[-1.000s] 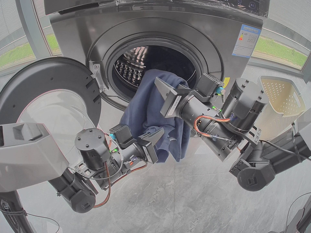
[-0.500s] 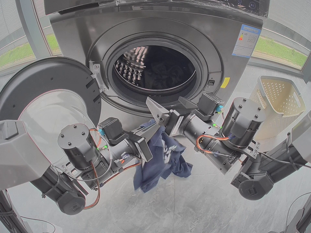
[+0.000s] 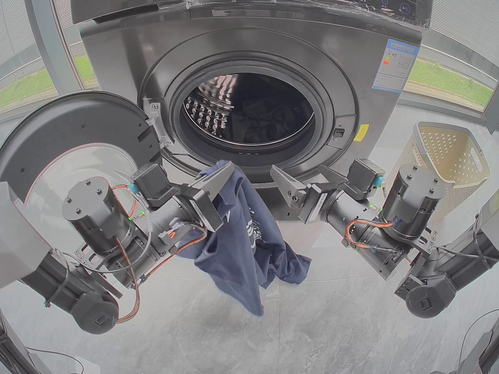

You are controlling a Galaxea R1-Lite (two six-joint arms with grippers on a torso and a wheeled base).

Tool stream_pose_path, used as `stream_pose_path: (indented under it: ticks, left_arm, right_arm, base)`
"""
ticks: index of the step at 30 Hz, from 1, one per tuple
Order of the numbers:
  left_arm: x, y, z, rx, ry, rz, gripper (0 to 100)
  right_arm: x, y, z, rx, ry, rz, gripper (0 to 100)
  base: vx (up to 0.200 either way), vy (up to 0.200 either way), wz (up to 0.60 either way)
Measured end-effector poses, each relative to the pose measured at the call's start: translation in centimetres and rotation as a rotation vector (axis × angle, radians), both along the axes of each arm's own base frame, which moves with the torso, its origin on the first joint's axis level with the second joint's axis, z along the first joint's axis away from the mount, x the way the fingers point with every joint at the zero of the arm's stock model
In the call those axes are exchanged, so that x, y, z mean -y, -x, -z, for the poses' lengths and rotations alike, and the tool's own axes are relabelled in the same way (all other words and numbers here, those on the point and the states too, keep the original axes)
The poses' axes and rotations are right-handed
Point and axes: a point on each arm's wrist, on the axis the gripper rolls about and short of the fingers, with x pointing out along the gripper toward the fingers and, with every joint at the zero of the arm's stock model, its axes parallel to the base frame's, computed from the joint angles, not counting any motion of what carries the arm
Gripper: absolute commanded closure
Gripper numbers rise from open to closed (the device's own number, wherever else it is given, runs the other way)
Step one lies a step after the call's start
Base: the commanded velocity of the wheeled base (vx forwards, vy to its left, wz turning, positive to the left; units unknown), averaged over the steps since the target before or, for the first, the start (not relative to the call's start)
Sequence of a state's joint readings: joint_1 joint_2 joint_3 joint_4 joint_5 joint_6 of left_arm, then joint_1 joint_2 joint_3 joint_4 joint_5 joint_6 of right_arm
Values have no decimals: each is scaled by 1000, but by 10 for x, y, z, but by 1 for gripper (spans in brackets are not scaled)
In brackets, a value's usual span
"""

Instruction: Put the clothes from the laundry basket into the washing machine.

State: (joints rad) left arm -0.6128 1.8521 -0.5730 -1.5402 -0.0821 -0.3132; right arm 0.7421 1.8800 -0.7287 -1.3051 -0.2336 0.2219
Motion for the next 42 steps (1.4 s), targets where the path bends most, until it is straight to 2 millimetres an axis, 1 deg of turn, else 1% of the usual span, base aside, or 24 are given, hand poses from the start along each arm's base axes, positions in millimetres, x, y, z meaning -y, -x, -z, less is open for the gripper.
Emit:
stream_pose_path:
  ticks: [4,7,13,20,37,42]
  left_arm:
    - [-4,5,-15,49,18,-6,100]
    - [-5,6,-22,76,31,-9,100]
    - [-6,5,-31,102,55,-30,100]
    - [-6,4,-32,107,59,-38,100]
    - [-4,1,-29,98,54,-42,100]
    - [-4,0,-30,101,56,-44,100]
  right_arm:
    - [4,4,9,-25,34,-4,0]
    - [4,9,17,-46,61,-22,0]
    - [-5,22,29,-71,100,-72,0]
    - [-16,32,36,-85,119,-116,0]
    - [-38,44,47,-90,136,-187,0]
    - [-47,46,50,-87,136,-212,0]
  base:
    - [0,0,0]
    - [0,0,0]
    - [0,0,0]
    - [0,0,0]
    - [0,0,0]
    - [0,0,0]
